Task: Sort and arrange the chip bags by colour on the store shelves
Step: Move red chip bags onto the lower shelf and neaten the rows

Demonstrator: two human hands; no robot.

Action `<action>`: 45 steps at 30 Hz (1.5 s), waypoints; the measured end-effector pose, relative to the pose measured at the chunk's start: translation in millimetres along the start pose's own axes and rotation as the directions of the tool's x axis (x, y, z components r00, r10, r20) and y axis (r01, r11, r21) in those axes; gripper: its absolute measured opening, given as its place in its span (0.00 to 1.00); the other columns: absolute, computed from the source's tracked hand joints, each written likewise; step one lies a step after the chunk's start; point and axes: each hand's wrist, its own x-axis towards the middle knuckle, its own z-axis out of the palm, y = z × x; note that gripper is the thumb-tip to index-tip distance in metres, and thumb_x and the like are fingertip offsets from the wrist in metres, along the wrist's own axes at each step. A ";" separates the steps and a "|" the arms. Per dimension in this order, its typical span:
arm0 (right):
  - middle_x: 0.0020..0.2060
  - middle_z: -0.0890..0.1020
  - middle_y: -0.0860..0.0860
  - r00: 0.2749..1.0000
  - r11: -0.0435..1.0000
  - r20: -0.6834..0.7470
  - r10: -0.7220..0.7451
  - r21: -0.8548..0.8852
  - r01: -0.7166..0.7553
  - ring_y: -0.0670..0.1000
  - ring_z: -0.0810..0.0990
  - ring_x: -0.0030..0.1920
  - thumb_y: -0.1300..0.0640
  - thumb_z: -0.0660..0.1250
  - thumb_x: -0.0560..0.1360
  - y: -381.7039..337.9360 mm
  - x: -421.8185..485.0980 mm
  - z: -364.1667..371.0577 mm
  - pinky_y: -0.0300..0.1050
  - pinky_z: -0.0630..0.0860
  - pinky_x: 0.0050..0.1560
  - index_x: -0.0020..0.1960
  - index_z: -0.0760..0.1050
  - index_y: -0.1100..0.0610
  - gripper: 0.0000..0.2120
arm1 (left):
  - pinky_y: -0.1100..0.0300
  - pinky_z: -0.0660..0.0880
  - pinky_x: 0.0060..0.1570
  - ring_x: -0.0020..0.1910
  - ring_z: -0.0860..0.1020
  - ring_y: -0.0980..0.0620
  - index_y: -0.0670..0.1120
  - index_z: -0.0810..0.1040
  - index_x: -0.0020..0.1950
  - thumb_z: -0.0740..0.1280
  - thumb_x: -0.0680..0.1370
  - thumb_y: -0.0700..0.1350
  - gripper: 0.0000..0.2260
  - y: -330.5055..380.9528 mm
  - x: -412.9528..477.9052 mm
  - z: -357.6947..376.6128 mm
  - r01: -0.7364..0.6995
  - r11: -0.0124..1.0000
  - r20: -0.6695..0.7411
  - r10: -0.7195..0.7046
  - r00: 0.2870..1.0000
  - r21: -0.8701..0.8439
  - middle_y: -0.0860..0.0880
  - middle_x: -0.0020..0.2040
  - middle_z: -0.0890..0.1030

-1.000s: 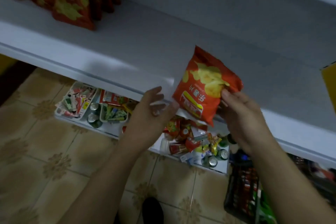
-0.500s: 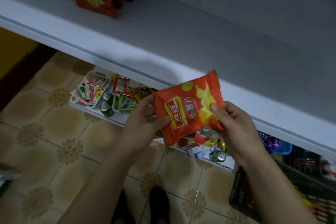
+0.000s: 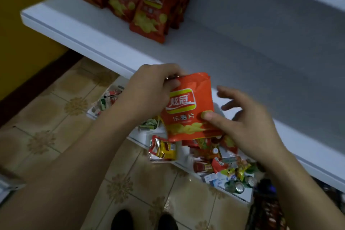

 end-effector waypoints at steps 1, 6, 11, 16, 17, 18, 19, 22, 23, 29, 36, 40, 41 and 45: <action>0.46 0.79 0.37 0.999 1.000 0.035 -0.026 -0.014 0.027 0.38 0.77 0.39 0.40 0.72 0.68 -13.0 8.7 7.1 0.34 0.68 0.36 0.58 0.75 0.41 0.20 | 0.53 0.78 0.48 0.48 0.79 0.52 0.54 0.80 0.53 0.65 0.79 0.42 0.08 -2.6 4.4 -5.4 -0.005 1.000 -0.007 0.005 1.000 -0.014 0.52 0.49 0.83; 0.36 0.80 0.38 1.000 0.998 0.012 -0.015 0.065 0.014 0.33 0.78 0.35 0.51 0.73 0.72 -33.8 47.4 38.4 0.28 0.70 0.34 0.46 0.77 0.45 0.05 | 0.54 0.74 0.54 0.53 0.76 0.49 0.53 0.79 0.60 0.63 0.76 0.54 0.14 -35.3 23.1 -25.5 -0.088 0.992 -0.083 0.096 0.992 0.094 0.48 0.54 0.81; 0.42 0.85 0.50 0.967 0.931 -0.172 0.186 0.346 -0.118 0.47 0.84 0.40 0.60 0.73 0.72 -27.8 101.8 32.7 0.46 0.82 0.43 0.44 0.80 0.53 0.03 | 0.47 0.70 0.62 0.65 0.70 0.45 0.47 0.70 0.71 0.60 0.78 0.52 0.22 -79.3 31.3 -41.9 -0.023 0.986 -0.110 0.041 0.993 0.167 0.46 0.66 0.75; 0.39 0.83 0.52 0.924 0.877 -0.230 0.306 0.446 -0.180 0.54 0.82 0.44 0.58 0.72 0.72 -19.8 165.5 34.5 0.53 0.82 0.48 0.38 0.78 0.53 0.05 | 0.50 0.67 0.65 0.69 0.67 0.45 0.45 0.68 0.72 0.64 0.79 0.49 0.23 -111.7 33.7 -36.3 0.048 0.983 -0.109 -0.029 0.994 0.179 0.44 0.67 0.74; 0.38 0.82 0.54 0.918 0.869 -0.245 0.312 0.463 -0.172 0.54 0.82 0.43 0.58 0.73 0.68 -19.9 182.0 34.4 0.54 0.82 0.47 0.37 0.79 0.54 0.04 | 0.49 0.68 0.64 0.68 0.69 0.43 0.43 0.70 0.71 0.64 0.78 0.48 0.22 -114.0 35.4 -32.9 0.042 0.981 -0.119 -0.020 0.993 0.189 0.43 0.65 0.76; 0.37 0.81 0.56 0.909 0.866 -0.270 0.318 0.474 -0.162 0.54 0.81 0.41 0.58 0.73 0.64 -18.4 198.9 32.9 0.55 0.81 0.46 0.35 0.79 0.55 0.03 | 0.47 0.70 0.63 0.66 0.71 0.41 0.41 0.72 0.69 0.64 0.77 0.49 0.22 -114.2 38.5 -28.4 0.019 0.978 -0.117 0.005 0.993 0.206 0.42 0.63 0.77; 0.36 0.81 0.57 0.898 0.864 -0.290 0.330 0.477 -0.163 0.55 0.81 0.40 0.58 0.72 0.60 -15.3 215.5 30.7 0.57 0.81 0.46 0.33 0.78 0.55 0.04 | 0.45 0.71 0.62 0.64 0.73 0.39 0.40 0.73 0.67 0.64 0.76 0.49 0.22 -113.5 41.3 -22.1 -0.011 0.975 -0.100 0.034 0.994 0.224 0.40 0.61 0.79; 0.38 0.82 0.56 0.879 0.843 -0.300 0.370 0.506 -0.183 0.55 0.82 0.42 0.61 0.72 0.64 -5.3 262.9 28.2 0.57 0.82 0.48 0.37 0.78 0.56 0.03 | 0.44 0.71 0.63 0.63 0.74 0.38 0.38 0.75 0.65 0.64 0.74 0.49 0.23 -109.1 52.0 -6.8 -0.058 0.963 -0.056 0.075 0.996 0.262 0.40 0.60 0.79; 0.40 0.83 0.55 0.879 0.837 -0.300 0.370 0.518 -0.175 0.55 0.83 0.44 0.61 0.71 0.67 -2.0 276.6 28.3 0.56 0.82 0.48 0.40 0.79 0.56 0.03 | 0.46 0.69 0.64 0.64 0.73 0.39 0.39 0.74 0.66 0.64 0.75 0.49 0.22 -107.8 56.9 -4.0 -0.060 0.962 -0.055 0.077 0.995 0.266 0.41 0.61 0.79; 0.48 0.84 0.55 0.875 0.884 -0.369 0.315 0.449 -0.129 0.53 0.83 0.46 0.61 0.67 0.72 10.1 345.6 28.4 0.50 0.82 0.45 0.51 0.81 0.56 0.10 | 0.47 0.61 0.70 0.67 0.70 0.42 0.45 0.68 0.72 0.64 0.79 0.49 0.23 -116.9 79.5 -9.3 -0.049 0.941 -0.061 0.073 0.995 0.335 0.43 0.65 0.75; 0.50 0.83 0.58 0.844 0.913 -0.434 0.314 0.383 -0.143 0.58 0.82 0.48 0.48 0.67 0.64 23.5 367.9 23.6 0.52 0.81 0.46 0.54 0.80 0.60 0.23 | 0.46 0.62 0.69 0.67 0.70 0.42 0.47 0.67 0.73 0.65 0.78 0.49 0.23 -113.0 92.3 -16.9 -0.005 0.928 -0.089 0.042 0.995 0.372 0.43 0.66 0.75; 0.57 0.75 0.51 0.839 0.872 -0.403 0.365 0.464 -0.156 0.51 0.76 0.56 0.49 0.75 0.67 15.5 331.8 22.7 0.47 0.75 0.58 0.67 0.69 0.60 0.33 | 0.44 0.63 0.70 0.68 0.69 0.42 0.47 0.67 0.73 0.64 0.78 0.50 0.23 -106.0 93.0 -13.7 -0.021 0.931 -0.077 0.053 0.996 0.364 0.44 0.67 0.74; 0.59 0.73 0.51 0.840 0.879 -0.404 0.362 0.448 -0.163 0.50 0.74 0.58 0.50 0.75 0.69 17.1 316.7 22.4 0.46 0.73 0.60 0.69 0.67 0.59 0.33 | 0.44 0.63 0.70 0.68 0.69 0.42 0.46 0.67 0.73 0.64 0.79 0.52 0.24 -103.5 91.3 -14.8 -0.017 0.934 -0.074 0.046 0.996 0.357 0.44 0.68 0.74; 0.64 0.75 0.58 0.884 0.977 -0.430 0.183 0.180 -0.115 0.55 0.74 0.64 0.47 0.74 0.69 18.3 223.5 20.1 0.53 0.70 0.66 0.69 0.69 0.61 0.34 | 0.44 0.63 0.69 0.67 0.69 0.42 0.45 0.68 0.72 0.62 0.77 0.57 0.27 -78.3 72.7 -22.1 -0.028 0.943 -0.030 0.040 0.999 0.332 0.44 0.67 0.74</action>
